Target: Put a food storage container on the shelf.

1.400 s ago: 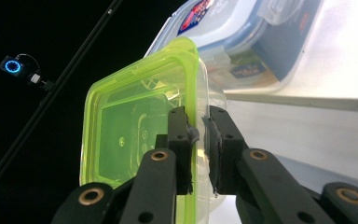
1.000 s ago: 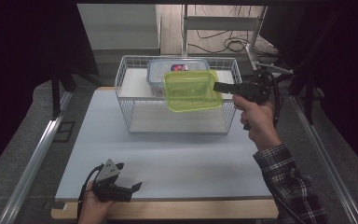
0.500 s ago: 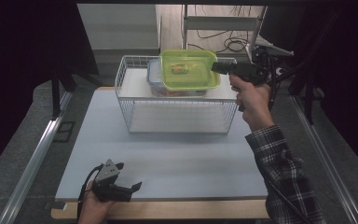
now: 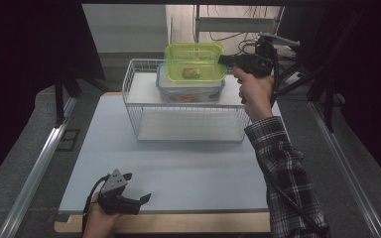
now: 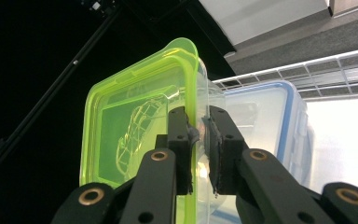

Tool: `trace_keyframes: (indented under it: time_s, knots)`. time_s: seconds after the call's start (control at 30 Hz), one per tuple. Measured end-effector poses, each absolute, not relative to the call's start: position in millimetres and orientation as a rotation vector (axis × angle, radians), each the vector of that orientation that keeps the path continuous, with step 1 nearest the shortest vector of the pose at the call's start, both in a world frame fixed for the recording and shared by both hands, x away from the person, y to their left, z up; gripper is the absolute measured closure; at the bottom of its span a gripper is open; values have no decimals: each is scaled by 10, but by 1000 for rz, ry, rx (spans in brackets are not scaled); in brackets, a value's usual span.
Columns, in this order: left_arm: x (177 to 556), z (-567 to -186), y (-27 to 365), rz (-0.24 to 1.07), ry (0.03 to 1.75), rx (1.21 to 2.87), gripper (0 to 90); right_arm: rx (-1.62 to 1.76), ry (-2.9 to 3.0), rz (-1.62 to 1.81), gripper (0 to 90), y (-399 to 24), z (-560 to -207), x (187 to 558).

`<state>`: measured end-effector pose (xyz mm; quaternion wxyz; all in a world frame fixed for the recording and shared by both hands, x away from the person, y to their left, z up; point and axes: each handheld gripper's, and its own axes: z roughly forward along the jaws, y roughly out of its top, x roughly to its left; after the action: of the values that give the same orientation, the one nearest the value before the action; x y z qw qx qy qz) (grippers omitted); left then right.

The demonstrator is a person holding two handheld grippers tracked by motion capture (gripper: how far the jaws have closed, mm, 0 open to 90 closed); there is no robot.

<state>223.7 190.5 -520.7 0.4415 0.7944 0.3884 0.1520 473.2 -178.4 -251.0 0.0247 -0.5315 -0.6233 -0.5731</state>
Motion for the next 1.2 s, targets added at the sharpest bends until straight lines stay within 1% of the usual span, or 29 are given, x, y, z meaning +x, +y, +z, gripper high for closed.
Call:
trace_keyframes:
  time_s: [0.3,0.47,0.6,0.8,0.83,0.97,1.03,1.07,1.13,1.2]
  knots:
    - [2239,-5210,1900,374,962,1974,25,-1689,-1928,-1740,802,-1709,-2566,4819]
    - [2240,-5213,1892,373,962,1978,25,-1712,-1996,-1747,782,-1660,-2540,4806]
    - [2240,-5214,1893,373,962,1980,25,-1752,-2094,-1729,715,-1594,-2578,4810]
    - [2241,-5216,1891,371,961,1982,25,-1741,-2135,-1731,685,-1568,-2609,4828]
    - [2241,-5216,1890,371,960,1984,25,-1754,-2170,-1735,638,-1556,-2605,4829]
    - [2241,-5216,1889,372,960,1984,25,-1749,-2212,-1733,634,-1542,-2590,4821]
    - [2241,-5216,1888,371,959,1984,25,-1751,-2224,-1730,604,-1542,-2588,4817]
    - [2241,-5216,1888,371,959,1985,25,-1751,-2224,-1730,604,-1542,-2588,4817]
    - [2241,-5217,1887,372,960,1986,26,-1726,-2217,-1754,545,-1563,-2586,4809]
    - [2240,-5216,1887,373,959,1986,26,-1702,-2213,-1779,511,-1590,-2571,4794]
